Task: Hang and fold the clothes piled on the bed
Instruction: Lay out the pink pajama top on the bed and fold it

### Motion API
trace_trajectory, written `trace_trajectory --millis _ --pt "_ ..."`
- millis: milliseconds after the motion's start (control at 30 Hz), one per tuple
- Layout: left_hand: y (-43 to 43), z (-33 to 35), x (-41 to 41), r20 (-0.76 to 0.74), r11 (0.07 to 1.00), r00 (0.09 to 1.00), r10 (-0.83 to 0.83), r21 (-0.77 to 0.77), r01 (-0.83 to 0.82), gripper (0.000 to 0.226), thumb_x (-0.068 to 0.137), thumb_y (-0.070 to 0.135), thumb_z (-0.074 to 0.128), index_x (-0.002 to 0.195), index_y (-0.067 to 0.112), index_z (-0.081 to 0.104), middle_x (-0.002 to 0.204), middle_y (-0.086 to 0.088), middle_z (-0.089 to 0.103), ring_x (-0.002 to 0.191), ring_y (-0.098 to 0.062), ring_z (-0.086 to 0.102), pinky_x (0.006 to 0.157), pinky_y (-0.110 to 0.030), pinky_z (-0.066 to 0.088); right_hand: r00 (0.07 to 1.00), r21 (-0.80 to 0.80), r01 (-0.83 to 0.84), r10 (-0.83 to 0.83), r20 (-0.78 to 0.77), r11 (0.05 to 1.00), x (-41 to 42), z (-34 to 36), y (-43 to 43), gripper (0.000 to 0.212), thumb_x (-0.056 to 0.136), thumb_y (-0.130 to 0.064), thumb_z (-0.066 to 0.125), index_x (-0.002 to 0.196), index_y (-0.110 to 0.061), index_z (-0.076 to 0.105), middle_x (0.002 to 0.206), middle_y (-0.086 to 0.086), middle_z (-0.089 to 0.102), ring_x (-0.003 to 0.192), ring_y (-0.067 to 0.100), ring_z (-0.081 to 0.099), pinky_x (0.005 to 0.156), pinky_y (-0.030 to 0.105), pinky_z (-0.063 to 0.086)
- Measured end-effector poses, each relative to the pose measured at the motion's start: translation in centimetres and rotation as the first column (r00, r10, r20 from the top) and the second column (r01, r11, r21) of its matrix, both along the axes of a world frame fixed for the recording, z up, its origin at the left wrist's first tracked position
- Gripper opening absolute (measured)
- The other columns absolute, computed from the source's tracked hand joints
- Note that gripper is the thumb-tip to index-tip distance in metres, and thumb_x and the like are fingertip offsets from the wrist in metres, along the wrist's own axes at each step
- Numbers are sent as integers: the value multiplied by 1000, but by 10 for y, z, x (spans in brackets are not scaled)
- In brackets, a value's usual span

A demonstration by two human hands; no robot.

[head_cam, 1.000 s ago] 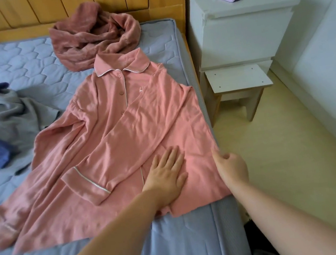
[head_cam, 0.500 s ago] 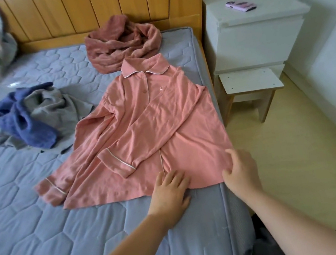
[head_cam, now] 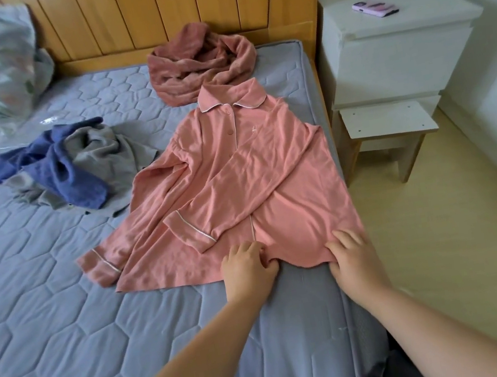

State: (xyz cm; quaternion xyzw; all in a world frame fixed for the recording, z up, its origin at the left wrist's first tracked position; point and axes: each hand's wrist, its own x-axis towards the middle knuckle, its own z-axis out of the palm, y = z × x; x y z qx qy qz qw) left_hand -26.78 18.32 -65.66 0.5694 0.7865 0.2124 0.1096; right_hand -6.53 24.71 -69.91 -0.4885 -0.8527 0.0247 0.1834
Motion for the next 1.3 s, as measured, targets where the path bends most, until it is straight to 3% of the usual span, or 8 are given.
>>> trace_trajectory --millis 133,333,467,667,767,900,1067,1300 --pt "5 0 -1 -8 997 998 -68 34 69 23 61 19 45 64 8 65 66 -4 60 66 -30 55 57 -34 42 1000 20 -23 23 11 1000 -2 3 -2 40 46 -6 85 82 -5 70 99 13 67 93 33 64 75 42 55" --pt "15 6 -20 -491 739 808 -326 401 542 22 78 1 48 65 10 62 68 -5 56 61 -23 45 59 -33 34 1000 97 -14 17 -21 995 -3 -2 3 31 48 3 81 77 -3 69 90 13 66 85 32 62 75 37 53" --pt "1 -20 -34 -617 635 586 -525 175 753 22 75 1 47 80 12 66 74 -3 57 62 -23 53 54 -31 43 999 116 -35 34 9 993 -3 -2 0 38 43 3 82 79 -4 70 94 12 67 89 32 64 74 36 53" --pt "-15 -19 -43 -309 928 938 -158 278 248 59 55 13 62 113 15 56 112 -5 54 96 -26 46 81 -36 39 997 77 -72 70 24 994 -14 5 -8 54 43 4 81 95 -2 69 110 15 64 104 33 60 80 41 56" --pt "-20 -16 -52 -217 978 971 -97 158 133 65 52 11 70 116 12 57 107 -7 62 94 -31 55 77 -40 49 987 49 -152 148 67 987 -34 18 -17 66 46 -5 83 110 -4 66 120 15 62 111 32 59 87 43 53" --pt "-18 -8 -66 1 995 996 -87 44 87 14 72 6 66 84 8 70 80 -3 65 83 -27 57 66 -32 44 957 -10 -286 286 47 958 -72 28 -24 69 51 -8 82 118 -8 63 127 13 58 115 31 58 95 46 49" --pt "-7 10 -84 313 997 947 72 4 -77 44 91 23 61 55 14 37 51 4 36 52 -14 33 52 -30 24 945 12 -322 321 59 947 -106 36 -27 29 41 2 78 62 -12 64 74 3 63 76 26 61 63 29 51" --pt "-7 35 -92 189 976 982 6 211 -47 34 93 24 53 62 10 50 53 1 48 54 -20 43 55 -33 32 956 135 -218 240 -172 966 -123 47 -30 29 82 -18 55 54 -15 51 51 1 50 54 21 49 59 30 34"
